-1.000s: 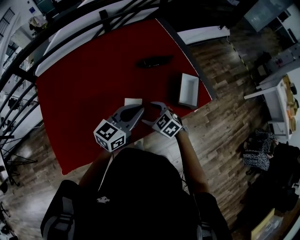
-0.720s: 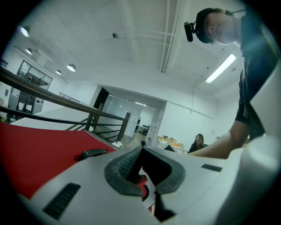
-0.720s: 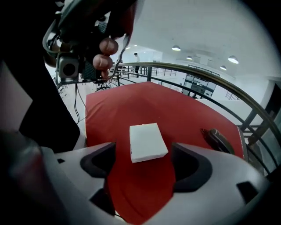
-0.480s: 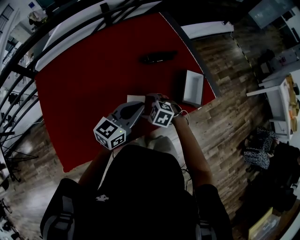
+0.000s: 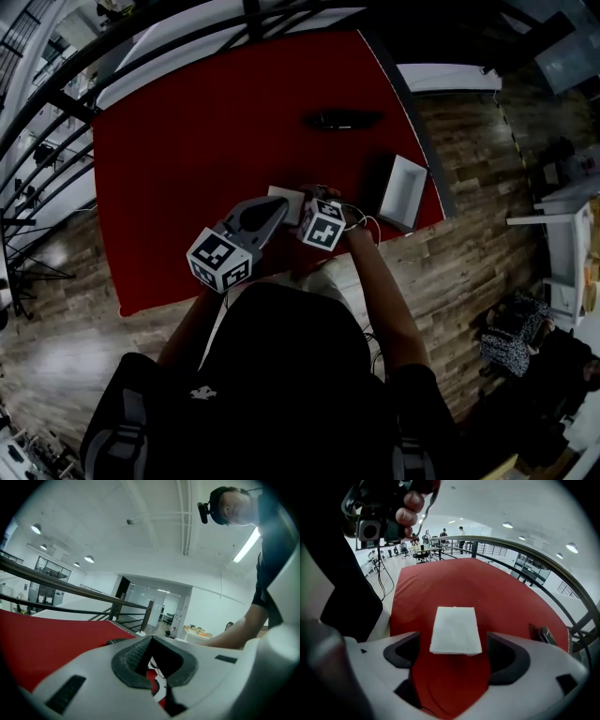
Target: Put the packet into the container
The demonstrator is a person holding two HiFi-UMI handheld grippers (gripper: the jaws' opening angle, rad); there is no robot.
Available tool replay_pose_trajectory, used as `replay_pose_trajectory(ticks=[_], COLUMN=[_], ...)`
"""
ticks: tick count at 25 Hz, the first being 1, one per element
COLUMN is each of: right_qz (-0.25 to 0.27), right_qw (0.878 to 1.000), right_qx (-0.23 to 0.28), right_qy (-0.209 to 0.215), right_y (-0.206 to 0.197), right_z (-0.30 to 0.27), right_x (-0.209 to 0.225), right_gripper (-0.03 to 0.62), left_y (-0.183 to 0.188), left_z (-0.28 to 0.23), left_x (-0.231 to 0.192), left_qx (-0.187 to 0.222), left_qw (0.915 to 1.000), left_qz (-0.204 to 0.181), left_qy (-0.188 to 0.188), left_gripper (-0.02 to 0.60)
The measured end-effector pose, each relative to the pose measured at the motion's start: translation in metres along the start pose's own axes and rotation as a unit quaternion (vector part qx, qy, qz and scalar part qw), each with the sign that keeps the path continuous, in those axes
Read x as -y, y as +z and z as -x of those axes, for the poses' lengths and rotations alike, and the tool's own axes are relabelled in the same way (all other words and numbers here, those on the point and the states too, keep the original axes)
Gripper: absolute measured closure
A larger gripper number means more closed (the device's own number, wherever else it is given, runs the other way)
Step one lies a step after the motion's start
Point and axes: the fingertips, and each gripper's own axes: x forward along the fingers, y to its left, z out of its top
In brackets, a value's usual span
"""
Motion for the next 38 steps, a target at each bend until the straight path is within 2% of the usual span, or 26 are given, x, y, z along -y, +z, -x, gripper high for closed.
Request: replay_pose_trajectory(ticks=[9,13,22,28,31,35,38], right_qz=[0.014,0.018,0.006,-0.023,-0.054,-0.103,-0.15], right_qw=[1.0,0.999,0.999,0.999,0.997,0.991,0.981], right_qx=[-0.026,-0.038,-0.049,-0.027,-0.007,0.01,0.035], right_qy=[0.008,-0.001,-0.017,-0.039,-0.057,-0.09,-0.119], right_y=[-0.007,-0.009,-0.006,0.0,0.006,0.002,-0.005], right_z=[-0.031,-0.041,-0.041,-0.026,-0.006,0.026,0.056], right_x=[0.004,0.002,0.003,0.009,0.021,0.042,0.06], right_gripper=[0.175,0.175,0.178,0.21,0.21,0.21,0.21], left_y=[-0.001,-0.001,-0.001,0.005,0.005,0.007,0.006], left_z=[0.014,0.024,0.028,0.018,0.013,0.003,-0.01], left_x=[-0.01,-0.014,-0.013,-0.004,-0.003,0.001,0.006], left_qx=[0.011,0.023,0.028,0.02,0.018,0.017,0.012], left_qw=[0.9988,0.9976,0.9968,0.998,0.9984,0.9991,0.9997], left_qz=[0.014,0.007,0.005,0.009,0.009,0.004,0.0], left_qy=[0.046,0.066,0.075,0.058,0.053,0.039,0.02], left_gripper=[0.575,0.575,0.575,0.575,0.575,0.575,0.575])
